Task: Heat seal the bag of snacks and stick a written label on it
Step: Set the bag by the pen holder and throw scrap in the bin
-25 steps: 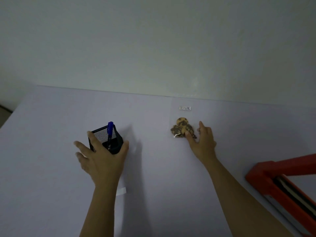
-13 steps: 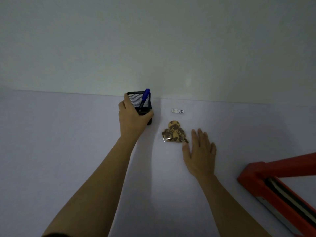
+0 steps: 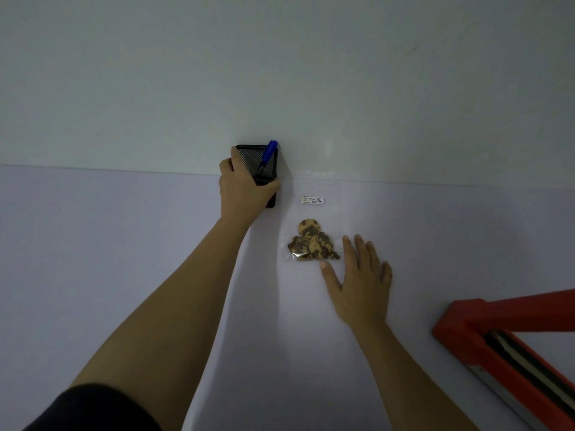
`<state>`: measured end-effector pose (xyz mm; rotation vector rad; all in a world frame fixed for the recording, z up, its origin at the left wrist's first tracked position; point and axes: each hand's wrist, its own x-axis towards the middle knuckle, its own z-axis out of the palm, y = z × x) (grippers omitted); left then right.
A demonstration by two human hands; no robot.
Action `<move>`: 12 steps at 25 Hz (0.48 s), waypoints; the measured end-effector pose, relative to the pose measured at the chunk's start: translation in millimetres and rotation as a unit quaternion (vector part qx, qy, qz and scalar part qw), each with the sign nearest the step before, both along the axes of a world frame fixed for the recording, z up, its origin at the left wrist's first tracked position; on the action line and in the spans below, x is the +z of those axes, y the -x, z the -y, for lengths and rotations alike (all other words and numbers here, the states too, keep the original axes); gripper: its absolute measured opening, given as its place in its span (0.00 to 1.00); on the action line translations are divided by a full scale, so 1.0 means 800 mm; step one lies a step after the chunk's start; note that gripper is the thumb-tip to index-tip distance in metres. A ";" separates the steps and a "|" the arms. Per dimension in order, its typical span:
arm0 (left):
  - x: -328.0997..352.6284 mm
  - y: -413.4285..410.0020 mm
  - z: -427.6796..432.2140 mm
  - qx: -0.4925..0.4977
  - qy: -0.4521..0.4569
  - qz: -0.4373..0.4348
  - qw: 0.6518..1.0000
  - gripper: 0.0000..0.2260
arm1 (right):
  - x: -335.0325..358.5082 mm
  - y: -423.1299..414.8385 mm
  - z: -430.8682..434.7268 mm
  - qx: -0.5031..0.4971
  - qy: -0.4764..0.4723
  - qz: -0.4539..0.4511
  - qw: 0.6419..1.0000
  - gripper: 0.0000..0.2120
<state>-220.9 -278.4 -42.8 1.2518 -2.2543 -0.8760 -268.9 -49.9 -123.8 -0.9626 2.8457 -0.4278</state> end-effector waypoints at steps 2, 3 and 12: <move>0.000 0.001 0.004 -0.001 -0.005 0.011 1.000 0.43 | 0.000 0.000 0.001 0.000 0.002 -0.006 1.000 0.34; 0.001 0.001 0.005 -0.004 -0.012 0.015 1.000 0.44 | 0.000 -0.001 0.001 0.000 0.004 -0.009 1.000 0.34; 0.013 -0.105 -0.073 0.010 -0.019 0.011 1.000 0.36 | 0.012 -0.027 -0.014 -0.018 0.033 0.028 0.999 0.40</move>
